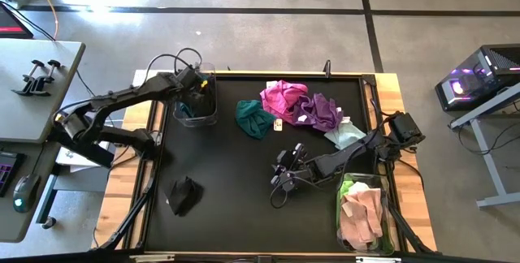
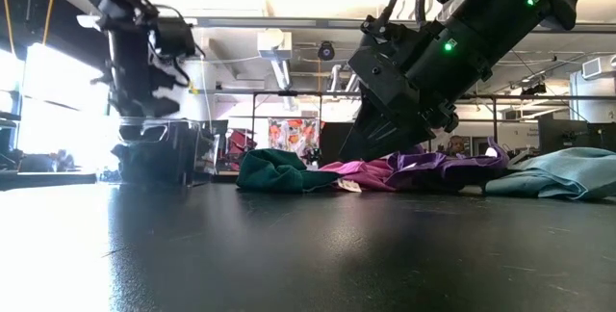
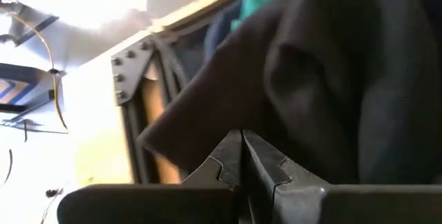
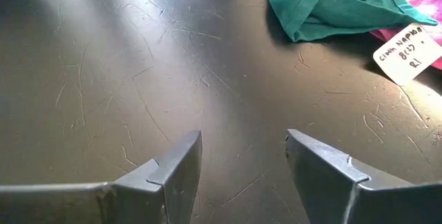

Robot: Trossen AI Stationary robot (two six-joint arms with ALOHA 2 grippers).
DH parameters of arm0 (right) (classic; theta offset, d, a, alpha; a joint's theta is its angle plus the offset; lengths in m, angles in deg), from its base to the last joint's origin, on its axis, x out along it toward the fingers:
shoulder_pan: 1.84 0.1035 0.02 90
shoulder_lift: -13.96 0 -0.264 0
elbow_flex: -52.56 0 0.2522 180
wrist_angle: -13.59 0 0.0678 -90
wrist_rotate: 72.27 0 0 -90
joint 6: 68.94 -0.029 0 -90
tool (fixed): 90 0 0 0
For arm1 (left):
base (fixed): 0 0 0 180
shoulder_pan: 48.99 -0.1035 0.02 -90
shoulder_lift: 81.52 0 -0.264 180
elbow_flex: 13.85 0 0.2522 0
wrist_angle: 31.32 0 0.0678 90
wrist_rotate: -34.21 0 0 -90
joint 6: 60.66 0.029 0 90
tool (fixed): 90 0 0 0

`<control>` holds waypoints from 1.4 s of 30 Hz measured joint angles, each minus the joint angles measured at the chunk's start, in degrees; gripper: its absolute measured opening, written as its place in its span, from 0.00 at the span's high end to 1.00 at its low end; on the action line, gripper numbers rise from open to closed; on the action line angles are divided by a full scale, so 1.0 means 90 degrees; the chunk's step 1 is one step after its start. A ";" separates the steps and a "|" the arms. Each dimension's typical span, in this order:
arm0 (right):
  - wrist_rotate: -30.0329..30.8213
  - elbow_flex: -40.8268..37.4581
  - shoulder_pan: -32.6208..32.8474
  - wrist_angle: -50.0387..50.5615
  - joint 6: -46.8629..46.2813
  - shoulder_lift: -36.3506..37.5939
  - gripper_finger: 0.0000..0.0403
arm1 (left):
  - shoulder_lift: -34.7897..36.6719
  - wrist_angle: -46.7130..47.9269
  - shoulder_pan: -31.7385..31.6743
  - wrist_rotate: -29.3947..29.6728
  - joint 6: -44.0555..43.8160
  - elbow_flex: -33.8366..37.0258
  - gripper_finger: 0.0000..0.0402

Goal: Sort towels by color in basket
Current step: Put the black towel into the top transparent bin

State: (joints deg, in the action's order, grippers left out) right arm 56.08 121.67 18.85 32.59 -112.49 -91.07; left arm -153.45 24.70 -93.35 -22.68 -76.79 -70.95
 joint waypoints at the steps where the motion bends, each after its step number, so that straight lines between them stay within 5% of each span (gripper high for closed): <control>1: 0.0000 0.0000 0.0000 0.0000 0.0002 0.0000 0.49 | -0.0094 -0.0141 0.0000 -0.0027 0.0021 0.0065 1.00; 9: 0.0000 0.0000 0.0000 -0.0002 -0.0007 0.0000 0.49 | -0.0946 -0.1276 -0.0072 -0.0473 0.0408 0.0266 1.00; 20: 0.0000 0.0000 -0.0002 -0.0002 -0.0005 0.0000 0.49 | -0.1726 -0.1572 -0.0629 -0.0634 0.1502 0.0261 1.00; 29: 0.0000 0.0000 -0.0002 -0.0002 -0.0002 0.0000 0.49 | -0.1457 -0.1369 -0.0784 -0.0385 0.2199 0.0232 1.00; 42: 0.0000 0.0000 0.0000 0.0000 -0.0002 0.0000 0.49 | 0.0075 -0.0725 -0.0404 -0.0372 0.1481 0.0230 1.00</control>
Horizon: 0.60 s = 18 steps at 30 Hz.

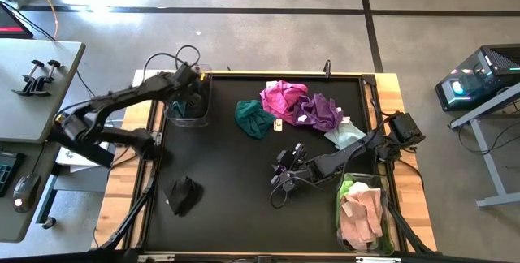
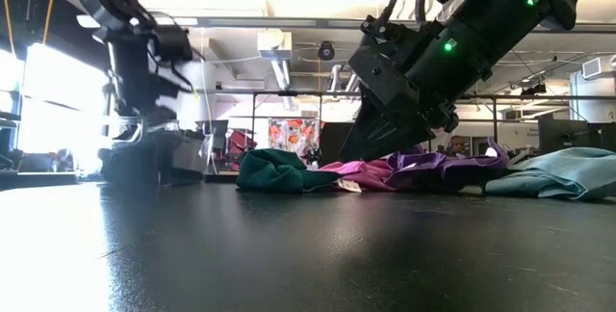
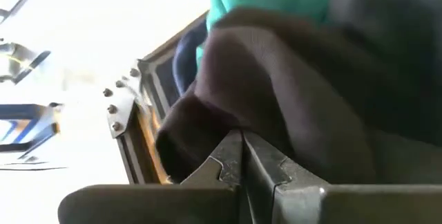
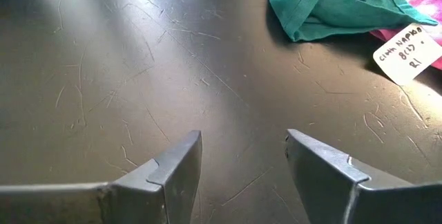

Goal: Sort towels by color in basket
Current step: Put the black towel into the top transparent bin

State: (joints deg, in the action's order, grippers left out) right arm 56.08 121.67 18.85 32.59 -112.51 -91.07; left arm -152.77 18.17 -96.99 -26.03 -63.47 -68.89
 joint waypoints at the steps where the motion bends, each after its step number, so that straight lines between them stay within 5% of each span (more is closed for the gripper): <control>1: 0.0000 0.0000 -0.0002 0.0000 -0.0002 0.0000 0.49 | 0.0185 0.0057 0.0059 -0.0034 -0.0087 0.0000 1.00; 10: 0.0000 0.0000 0.0000 0.0000 -0.0010 0.0000 0.49 | 0.1427 -0.0166 0.0747 -0.0640 -0.0733 0.0131 1.00; 18: 0.0000 0.0000 0.0000 0.0000 -0.0010 0.0000 0.49 | 0.1364 -0.1423 0.1012 -0.1285 -0.1093 0.1111 1.00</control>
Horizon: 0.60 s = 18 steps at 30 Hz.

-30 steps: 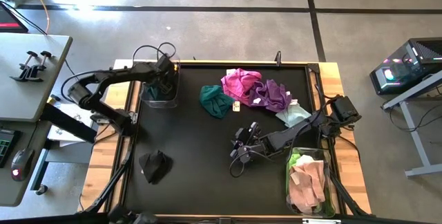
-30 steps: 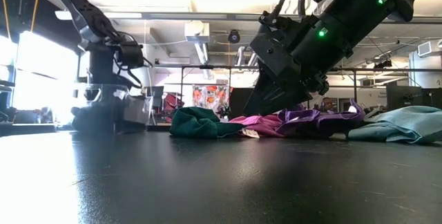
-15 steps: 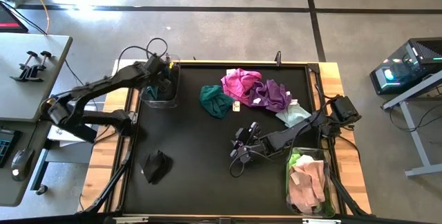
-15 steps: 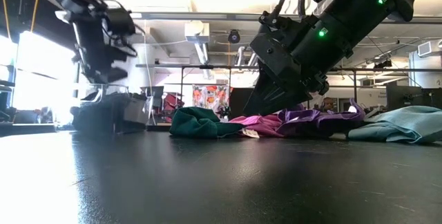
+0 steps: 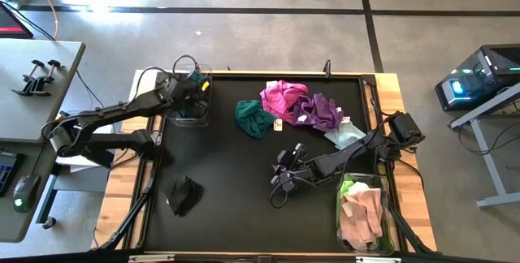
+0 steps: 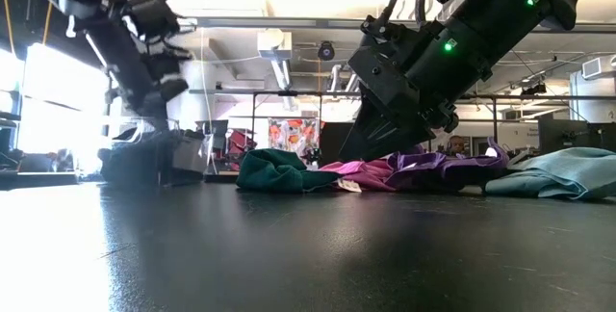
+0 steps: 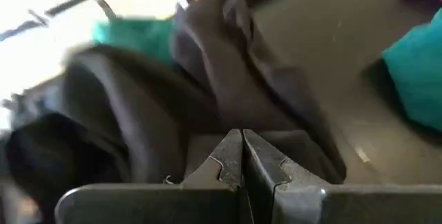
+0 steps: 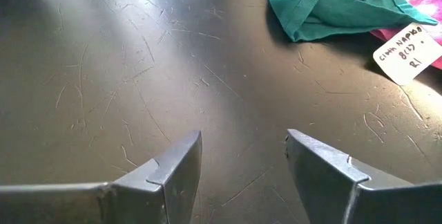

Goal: Sort towels by color in basket
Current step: Put the black towel into the top transparent bin

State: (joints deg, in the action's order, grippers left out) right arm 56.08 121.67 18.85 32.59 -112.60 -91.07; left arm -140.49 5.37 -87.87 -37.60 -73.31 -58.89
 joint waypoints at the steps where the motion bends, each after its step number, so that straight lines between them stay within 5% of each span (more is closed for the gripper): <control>1: 0.0000 0.0000 -0.0001 0.0000 0.0000 0.0000 0.49 | -0.0066 -0.0153 -0.0014 -0.0008 -0.0055 0.0140 1.00; 6: 0.0000 0.0000 -0.0002 -0.0002 0.0000 0.0000 0.49 | -0.0434 -0.0927 -0.0241 -0.0151 -0.0292 0.0597 1.00; 18: -0.0001 0.0000 -0.0002 -0.0022 0.0003 0.0000 0.49 | -0.0588 -0.0604 -0.0762 -0.0188 0.0157 0.0363 1.00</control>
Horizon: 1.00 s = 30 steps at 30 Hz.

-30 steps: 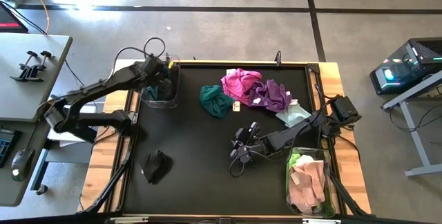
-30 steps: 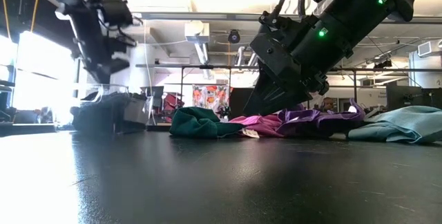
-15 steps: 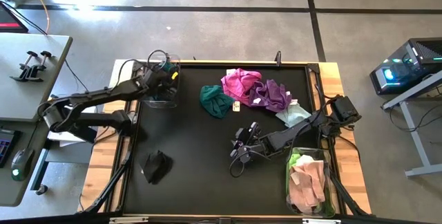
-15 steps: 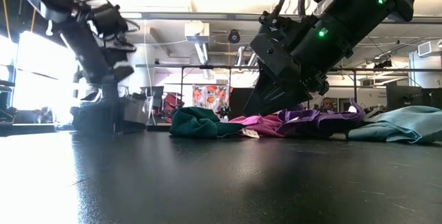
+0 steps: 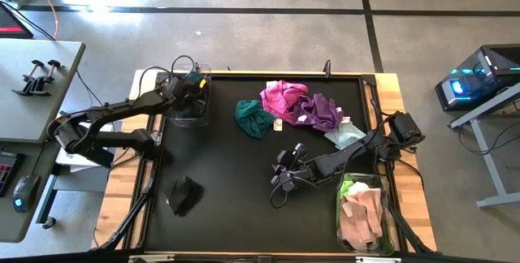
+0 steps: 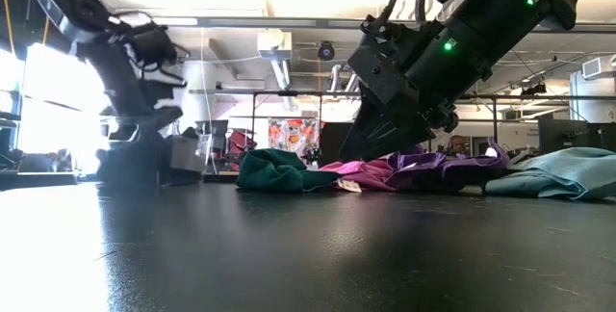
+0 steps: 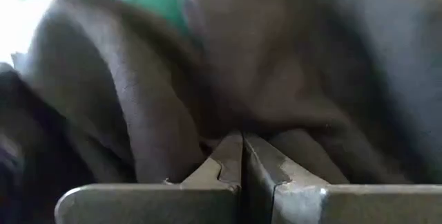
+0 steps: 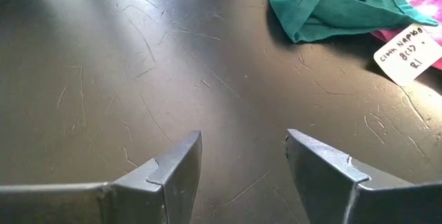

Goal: Sort towels by color in basket
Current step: Put the black towel into the top transparent bin, then put the pink towel into the bottom transparent bin

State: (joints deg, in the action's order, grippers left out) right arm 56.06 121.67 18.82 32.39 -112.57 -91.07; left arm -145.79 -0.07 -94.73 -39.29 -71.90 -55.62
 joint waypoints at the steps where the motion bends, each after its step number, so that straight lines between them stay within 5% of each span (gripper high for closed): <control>1: 0.0000 0.0000 0.0001 0.0001 0.0000 0.0000 0.49 | 0.0031 0.0100 -0.0001 0.0001 0.0042 -0.0109 1.00; 15: 0.0001 0.0000 0.0000 -0.0002 -0.0003 0.0000 0.49 | 0.0937 0.0741 0.0613 -0.0203 0.0092 -0.0809 1.00; 30: 0.0001 0.0000 0.0002 -0.0014 0.0001 0.0000 0.49 | 0.0380 -0.1647 0.3482 -0.0948 0.0334 -0.0809 1.00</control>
State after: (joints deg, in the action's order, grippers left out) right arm 56.08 121.67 18.85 32.27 -112.55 -91.07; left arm -142.36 -14.89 -63.40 -47.82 -68.89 -62.90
